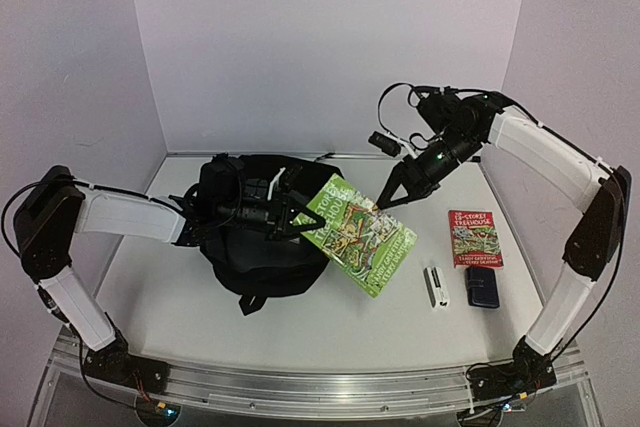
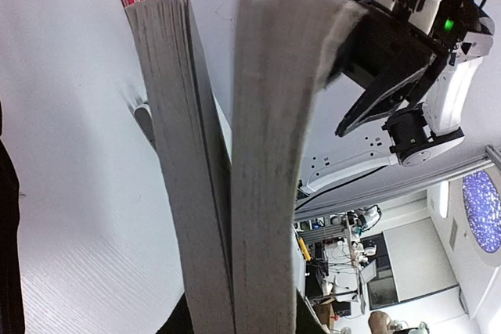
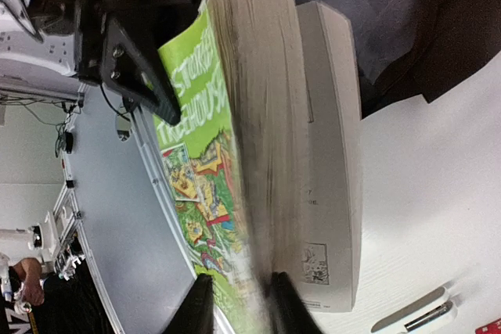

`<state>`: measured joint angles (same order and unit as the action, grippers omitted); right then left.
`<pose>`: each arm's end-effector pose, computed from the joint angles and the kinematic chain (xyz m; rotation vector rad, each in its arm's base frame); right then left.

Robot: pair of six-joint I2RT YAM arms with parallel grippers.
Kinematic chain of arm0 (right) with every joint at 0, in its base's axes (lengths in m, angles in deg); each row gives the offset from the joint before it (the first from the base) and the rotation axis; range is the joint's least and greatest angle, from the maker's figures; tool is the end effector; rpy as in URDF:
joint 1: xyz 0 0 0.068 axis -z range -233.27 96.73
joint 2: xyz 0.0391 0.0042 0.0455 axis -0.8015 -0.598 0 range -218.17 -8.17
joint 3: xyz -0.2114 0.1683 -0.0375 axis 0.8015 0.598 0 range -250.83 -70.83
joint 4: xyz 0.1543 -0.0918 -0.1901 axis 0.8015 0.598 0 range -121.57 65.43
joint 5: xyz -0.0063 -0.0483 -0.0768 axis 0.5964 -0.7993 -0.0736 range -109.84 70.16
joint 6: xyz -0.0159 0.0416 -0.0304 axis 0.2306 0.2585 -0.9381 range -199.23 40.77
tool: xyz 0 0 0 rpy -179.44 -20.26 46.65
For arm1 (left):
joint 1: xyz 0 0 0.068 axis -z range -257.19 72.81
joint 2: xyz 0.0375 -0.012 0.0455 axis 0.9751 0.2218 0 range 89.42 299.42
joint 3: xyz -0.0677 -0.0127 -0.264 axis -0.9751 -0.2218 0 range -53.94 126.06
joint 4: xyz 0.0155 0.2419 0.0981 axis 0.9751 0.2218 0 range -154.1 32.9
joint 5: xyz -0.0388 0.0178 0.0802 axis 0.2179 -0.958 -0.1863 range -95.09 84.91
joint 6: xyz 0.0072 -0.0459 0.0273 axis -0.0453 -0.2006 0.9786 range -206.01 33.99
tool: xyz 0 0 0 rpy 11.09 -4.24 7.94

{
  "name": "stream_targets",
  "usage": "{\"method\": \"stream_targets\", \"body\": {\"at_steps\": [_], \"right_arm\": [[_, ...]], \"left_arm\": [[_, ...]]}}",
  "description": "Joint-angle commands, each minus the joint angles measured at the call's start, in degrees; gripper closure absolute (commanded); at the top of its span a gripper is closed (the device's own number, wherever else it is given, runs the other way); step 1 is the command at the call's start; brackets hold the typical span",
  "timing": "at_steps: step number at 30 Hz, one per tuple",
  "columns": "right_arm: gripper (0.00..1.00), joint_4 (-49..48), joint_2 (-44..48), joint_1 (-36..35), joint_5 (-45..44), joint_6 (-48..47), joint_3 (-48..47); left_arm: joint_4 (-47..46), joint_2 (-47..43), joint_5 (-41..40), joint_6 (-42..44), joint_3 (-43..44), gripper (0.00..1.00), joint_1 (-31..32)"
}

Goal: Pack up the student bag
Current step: Pick up the book from the center of the board.

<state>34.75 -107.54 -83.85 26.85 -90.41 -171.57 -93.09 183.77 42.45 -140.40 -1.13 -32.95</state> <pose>0.2867 0.1994 0.3507 -1.1606 2.3427 1.2046 0.2388 -0.2692 0.2379 0.5447 2.1253 -1.8518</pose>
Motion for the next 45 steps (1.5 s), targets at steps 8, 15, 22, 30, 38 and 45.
{"method": "stream_targets", "body": {"at_steps": [8,15,22,30,38,45], "right_arm": [[0.02,-18.99,7.91,10.48,1.48,22.0,5.4],[0.02,-29.46,12.29,10.37,8.18,28.46,15.09],[0.02,-34.09,12.48,3.22,7.65,27.72,17.89],[0.02,-37.86,8.3,1.42,9.53,31.69,16.32],[0.09,-47.61,7.13,-0.72,11.99,39.38,15.48],[0.76,-47.92,8.3,-0.71,11.4,38.25,15.88]], "left_arm": [[-6.78,-15.67,-19.71,0.11,-4.32,1.0,-1.39],[-12.08,-20.4,-29.27,-2.51,-7.72,1.0,-1.7],[-16.67,-20.18,-26.64,-5.24,-7.78,1.0,-1.73],[-23.42,-18.98,-24.43,-7.41,-8.52,1.0,-1.33],[-26.02,-14.87,-22.59,-8.82,-7.02,1.0,-0.41],[-13.01,-14.84,-23.45,-5.03,-3.87,0.81,0.85]]}}
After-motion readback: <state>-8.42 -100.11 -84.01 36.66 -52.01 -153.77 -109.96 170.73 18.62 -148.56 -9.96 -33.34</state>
